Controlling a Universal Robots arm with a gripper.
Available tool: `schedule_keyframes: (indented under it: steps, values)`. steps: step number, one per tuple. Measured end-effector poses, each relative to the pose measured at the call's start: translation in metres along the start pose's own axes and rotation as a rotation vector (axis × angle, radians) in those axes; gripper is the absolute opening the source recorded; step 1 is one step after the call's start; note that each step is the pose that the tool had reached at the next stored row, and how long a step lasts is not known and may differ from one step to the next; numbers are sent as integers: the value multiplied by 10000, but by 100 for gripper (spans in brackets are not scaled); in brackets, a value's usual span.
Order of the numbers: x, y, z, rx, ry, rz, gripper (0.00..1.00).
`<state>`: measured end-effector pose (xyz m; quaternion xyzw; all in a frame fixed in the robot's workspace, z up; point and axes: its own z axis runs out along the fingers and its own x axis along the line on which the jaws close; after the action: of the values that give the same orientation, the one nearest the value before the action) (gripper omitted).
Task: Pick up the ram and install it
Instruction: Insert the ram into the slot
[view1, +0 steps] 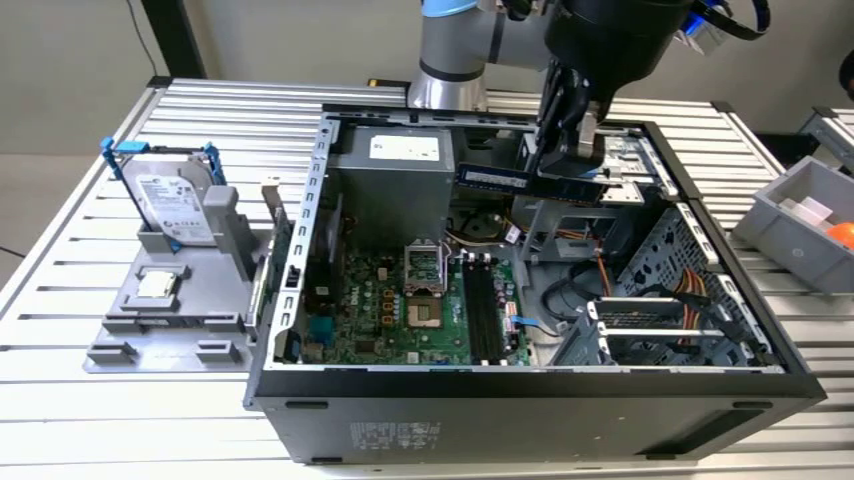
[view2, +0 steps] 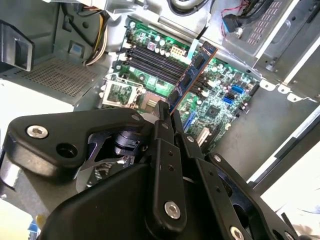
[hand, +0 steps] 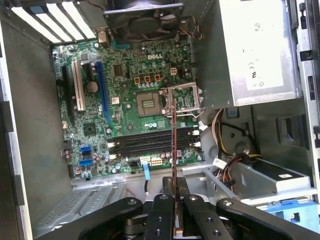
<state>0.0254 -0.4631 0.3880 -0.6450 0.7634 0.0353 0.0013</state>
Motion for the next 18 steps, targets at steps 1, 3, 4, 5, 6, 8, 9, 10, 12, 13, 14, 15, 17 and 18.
schedule_keyframes:
  steps: [1, 3, 4, 5, 6, 8, 9, 10, 12, 13, 14, 15, 17, 18]
  values:
    - [0, 0, 0, 0, 0, 14, 0]
    - [0, 0, 0, 2, -2, 42, 0]
    - [0, 0, 0, 3, -3, 57, 0]
    - [0, 0, 0, 4, -3, 70, 0]
    - [0, 0, 0, 4, -4, 84, 0]
    - [0, 0, 0, 6, -6, 120, 0]
    - [0, 0, 0, 7, -7, 141, 0]
    - [0, 0, 0, 8, -9, 161, 0]
    - [0, 0, 0, 10, -10, 204, 0]
    - [0, 0, 0, 11, -12, 225, 0]
    - [0, 0, 0, 12, -13, 246, 0]
    - [0, 0, 0, 13, -14, 267, 0]
    - [0, 0, 0, 14, -16, 304, 0]
    - [0, 0, 0, 15, -16, 323, 0]
